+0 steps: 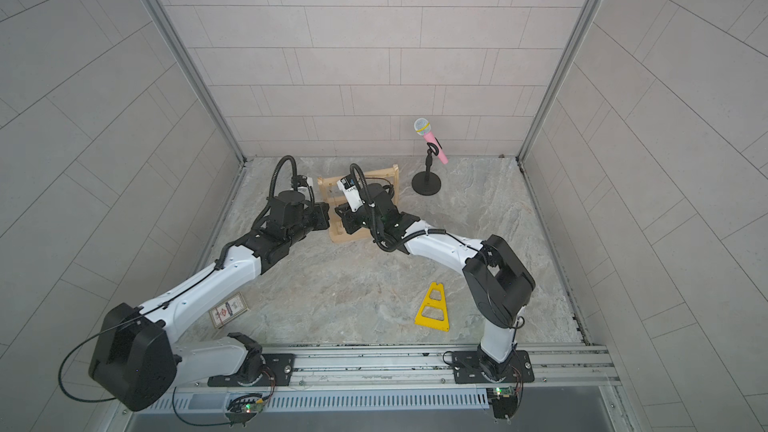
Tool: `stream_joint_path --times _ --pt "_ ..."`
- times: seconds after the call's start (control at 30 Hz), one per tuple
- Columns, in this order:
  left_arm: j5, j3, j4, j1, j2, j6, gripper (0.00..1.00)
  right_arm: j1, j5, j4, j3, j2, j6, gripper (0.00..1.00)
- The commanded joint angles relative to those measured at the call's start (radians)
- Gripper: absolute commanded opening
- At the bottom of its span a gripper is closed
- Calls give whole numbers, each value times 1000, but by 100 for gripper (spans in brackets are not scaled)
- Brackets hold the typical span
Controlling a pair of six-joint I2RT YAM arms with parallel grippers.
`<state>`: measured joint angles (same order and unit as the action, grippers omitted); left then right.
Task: Hang the necklace on the jewelry display stand
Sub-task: Hang the necklace on the stand.
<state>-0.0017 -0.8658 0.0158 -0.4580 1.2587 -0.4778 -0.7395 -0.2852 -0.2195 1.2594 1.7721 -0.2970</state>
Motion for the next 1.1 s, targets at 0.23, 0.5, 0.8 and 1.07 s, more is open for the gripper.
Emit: stream_joint_path --times 0.23,0.5,0.8,1.07 --pt "-5 -24 12 2 -16 11 0 -4 16 -33 54 41 -25 17" --pt "-2 -24 12 1 -17 11 0 -1 34 -41 63 40 -36 16" --pt "-2 -24 12 2 -19 11 0 -1 31 -42 56 27 -34 7" --pt "-4 -27 10 2 -18 11 0 -1 -14 -51 35 -7 -21 6"
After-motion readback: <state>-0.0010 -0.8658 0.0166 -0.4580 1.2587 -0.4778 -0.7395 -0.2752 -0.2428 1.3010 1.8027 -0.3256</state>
